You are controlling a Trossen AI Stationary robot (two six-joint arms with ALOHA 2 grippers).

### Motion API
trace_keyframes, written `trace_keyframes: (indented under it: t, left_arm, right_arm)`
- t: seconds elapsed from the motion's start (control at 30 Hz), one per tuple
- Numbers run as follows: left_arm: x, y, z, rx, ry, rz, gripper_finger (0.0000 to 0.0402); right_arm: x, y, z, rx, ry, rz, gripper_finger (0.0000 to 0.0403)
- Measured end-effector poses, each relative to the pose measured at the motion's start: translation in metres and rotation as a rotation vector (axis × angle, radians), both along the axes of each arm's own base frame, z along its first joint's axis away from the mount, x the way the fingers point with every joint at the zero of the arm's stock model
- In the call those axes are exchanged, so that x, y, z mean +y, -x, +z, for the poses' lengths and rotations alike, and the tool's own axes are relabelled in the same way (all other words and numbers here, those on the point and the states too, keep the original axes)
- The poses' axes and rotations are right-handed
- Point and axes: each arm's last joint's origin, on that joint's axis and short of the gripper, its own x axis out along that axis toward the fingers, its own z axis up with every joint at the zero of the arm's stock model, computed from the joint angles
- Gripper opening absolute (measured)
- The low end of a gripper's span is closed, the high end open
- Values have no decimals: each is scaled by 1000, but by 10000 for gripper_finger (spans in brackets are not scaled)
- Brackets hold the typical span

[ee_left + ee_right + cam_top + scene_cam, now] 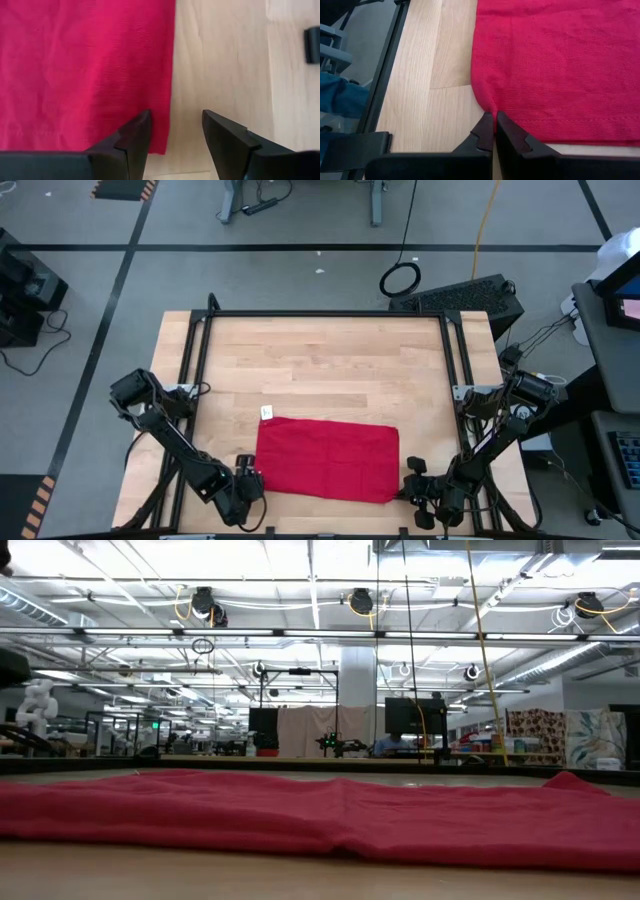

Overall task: Roll towel
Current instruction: Roll the red towel

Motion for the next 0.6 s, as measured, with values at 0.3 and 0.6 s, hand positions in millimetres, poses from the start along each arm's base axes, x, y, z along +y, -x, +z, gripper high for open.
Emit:
trace_keyframes:
  t: [0.3,0.6]
  left_arm:
    - [0,1,-1,7,26,99,184]
    - [5,3,-2,45,-24,105,168]
  right_arm:
    - [0,0,0,9,-9,8,0]
    - [1,0,0,12,-14,11,0]
